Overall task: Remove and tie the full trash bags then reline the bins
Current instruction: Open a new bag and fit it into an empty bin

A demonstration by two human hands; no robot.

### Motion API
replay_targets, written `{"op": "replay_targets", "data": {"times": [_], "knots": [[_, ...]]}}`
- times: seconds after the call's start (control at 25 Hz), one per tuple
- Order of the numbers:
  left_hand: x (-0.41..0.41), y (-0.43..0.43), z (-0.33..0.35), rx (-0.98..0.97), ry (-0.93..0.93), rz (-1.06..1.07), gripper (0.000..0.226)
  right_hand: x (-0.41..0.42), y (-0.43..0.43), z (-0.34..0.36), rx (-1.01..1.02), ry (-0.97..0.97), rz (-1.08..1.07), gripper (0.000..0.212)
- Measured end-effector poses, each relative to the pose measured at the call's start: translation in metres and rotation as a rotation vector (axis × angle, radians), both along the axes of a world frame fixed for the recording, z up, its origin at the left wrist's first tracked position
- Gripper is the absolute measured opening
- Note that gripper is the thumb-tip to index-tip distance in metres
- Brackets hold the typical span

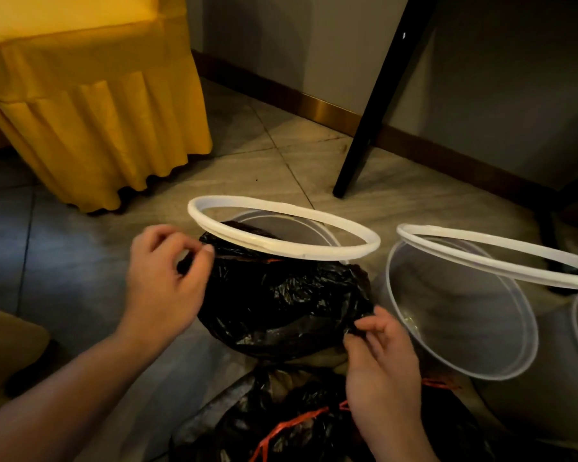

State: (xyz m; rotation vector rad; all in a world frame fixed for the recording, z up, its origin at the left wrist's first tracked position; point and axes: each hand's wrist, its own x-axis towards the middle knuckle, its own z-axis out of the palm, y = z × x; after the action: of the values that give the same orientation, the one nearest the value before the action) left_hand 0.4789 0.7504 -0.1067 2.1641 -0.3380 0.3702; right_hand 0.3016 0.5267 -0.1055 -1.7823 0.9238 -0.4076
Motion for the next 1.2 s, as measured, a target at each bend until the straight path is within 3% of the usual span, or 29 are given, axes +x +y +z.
{"op": "replay_targets", "data": {"times": [0.08,0.12,0.2,0.28,0.4,0.52,0.6,0.72,0.88,1.04,1.2], "knots": [[0.006,-0.008,0.019,0.317,-0.228,-0.347,0.024,0.016,-0.006,0.016,-0.438,-0.041,0.173,0.015],[0.012,-0.015,0.027,0.498,-0.238,-0.486,0.028,0.031,-0.013,0.021,-0.594,-0.014,0.285,0.02],[0.026,-0.03,0.038,0.784,-0.197,-0.601,0.027,0.064,-0.028,0.027,-0.762,0.205,0.459,0.032],[0.034,-0.04,0.042,0.94,-0.221,-0.591,0.02,0.089,-0.043,0.025,-0.84,0.382,0.509,0.038],[0.04,-0.045,0.039,0.957,-0.264,-0.57,0.033,0.103,-0.059,0.023,-0.833,0.408,0.513,0.032],[0.047,-0.042,0.028,1.031,-0.234,-0.471,0.035,0.113,-0.074,0.032,-0.668,0.389,0.45,0.002],[0.052,-0.035,0.022,0.866,-0.151,-0.444,0.033,0.112,-0.081,0.036,-0.546,0.392,0.389,0.023],[0.06,-0.025,0.024,0.593,-0.106,-0.425,0.016,0.109,-0.087,0.036,-0.49,0.367,0.36,0.023],[0.072,-0.025,0.029,0.583,-0.144,-0.437,0.023,0.116,-0.082,0.029,-0.545,0.278,0.381,0.027],[0.079,-0.032,0.027,0.664,-0.142,-0.459,0.029,0.125,-0.075,0.021,-0.444,0.253,0.329,0.017],[0.088,-0.041,0.026,0.646,-0.105,-0.481,0.02,0.142,-0.07,0.018,-0.451,0.31,0.388,0.039]]}}
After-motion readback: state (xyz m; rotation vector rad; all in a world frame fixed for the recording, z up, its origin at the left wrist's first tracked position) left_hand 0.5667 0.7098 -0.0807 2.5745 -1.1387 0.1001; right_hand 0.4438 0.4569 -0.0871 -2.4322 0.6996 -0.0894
